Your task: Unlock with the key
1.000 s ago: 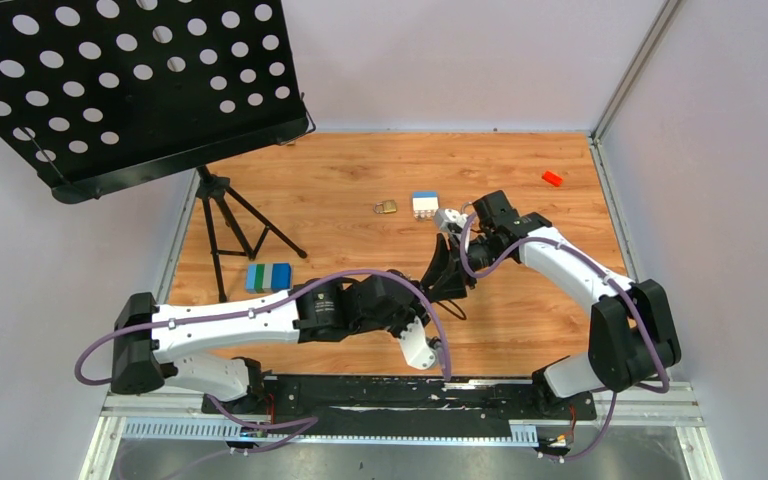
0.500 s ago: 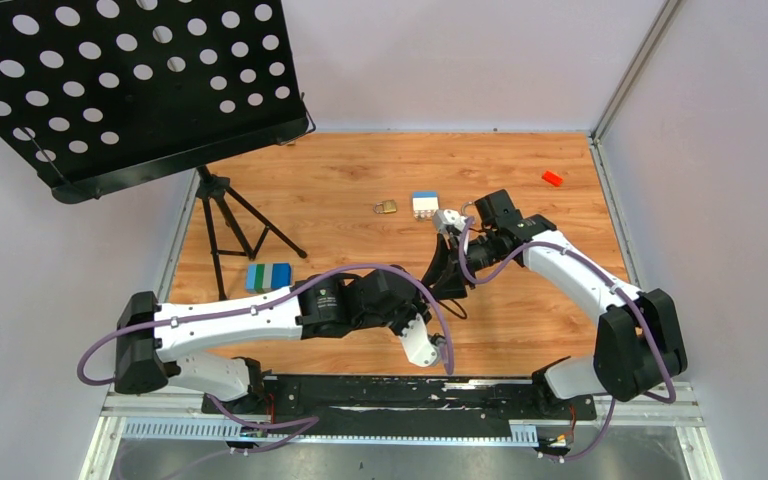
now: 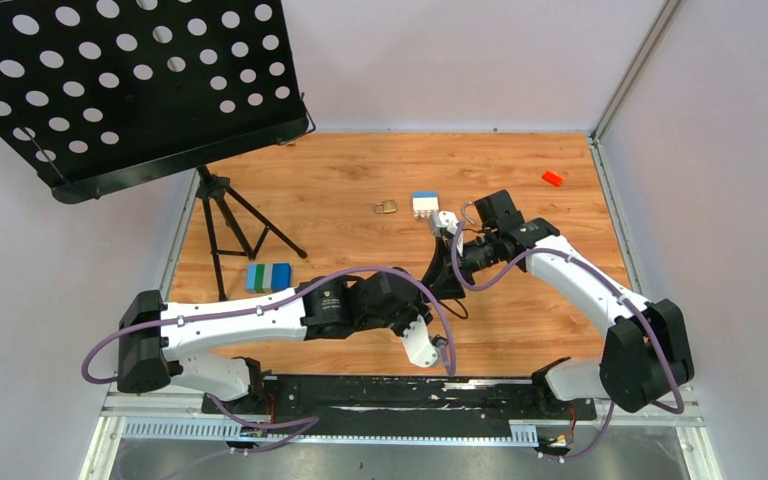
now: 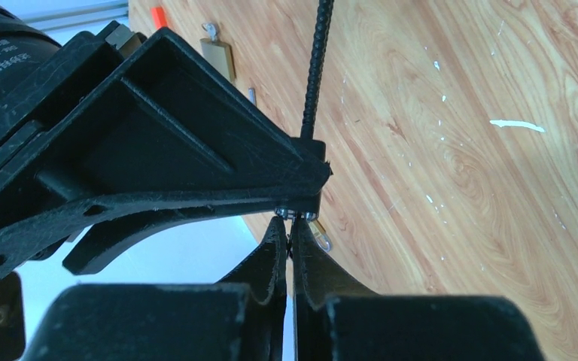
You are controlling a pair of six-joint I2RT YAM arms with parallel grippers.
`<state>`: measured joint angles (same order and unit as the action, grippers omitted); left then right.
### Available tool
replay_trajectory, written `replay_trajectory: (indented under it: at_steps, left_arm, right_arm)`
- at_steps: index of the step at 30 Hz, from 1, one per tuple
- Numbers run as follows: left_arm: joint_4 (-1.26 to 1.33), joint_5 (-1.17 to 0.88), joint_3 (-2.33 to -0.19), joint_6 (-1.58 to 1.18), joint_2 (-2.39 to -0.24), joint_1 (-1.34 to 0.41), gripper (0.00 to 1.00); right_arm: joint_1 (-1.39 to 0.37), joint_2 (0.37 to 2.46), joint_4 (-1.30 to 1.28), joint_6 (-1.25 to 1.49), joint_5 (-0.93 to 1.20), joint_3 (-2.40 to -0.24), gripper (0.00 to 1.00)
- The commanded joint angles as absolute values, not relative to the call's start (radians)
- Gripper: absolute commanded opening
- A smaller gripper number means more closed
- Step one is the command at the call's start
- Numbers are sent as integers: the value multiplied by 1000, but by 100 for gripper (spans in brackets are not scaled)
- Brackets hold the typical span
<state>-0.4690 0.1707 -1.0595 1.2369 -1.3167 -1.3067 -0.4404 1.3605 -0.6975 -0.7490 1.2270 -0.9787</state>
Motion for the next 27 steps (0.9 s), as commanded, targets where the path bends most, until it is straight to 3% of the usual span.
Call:
replay_trajectory:
  at_steps: [1, 5, 8, 17, 19, 24, 27]
  left_arm:
    - [-501, 44, -1018, 1229, -1339, -1338, 5]
    - [-486, 69, -1015, 1204, -1322, -1338, 9]
    - [-472, 93, -1014, 1184, -1298, -1330, 17]
    - [-419, 45, -952, 1114, -1152, -1224, 75]
    - [-406, 10, -935, 1059, -1117, -1180, 83]
    - [-377, -212, -933, 829, -1054, -980, 86]
    - [-343, -393, -951, 640, -1076, -847, 82]
  right_arm:
    - [-456, 1279, -555, -756, 1236, -1018, 0]
    - [-470, 1253, -562, -784, 1181, -993, 0]
    - [-471, 1244, -577, -813, 1153, -977, 0]
    - [-470, 1214, -596, -862, 1063, -957, 0]
    - [-471, 1208, -590, -862, 1046, -954, 0]
    - [-475, 1163, -542, -849, 996, -923, 0]
    - [-485, 1130, -504, -839, 953, -900, 0]
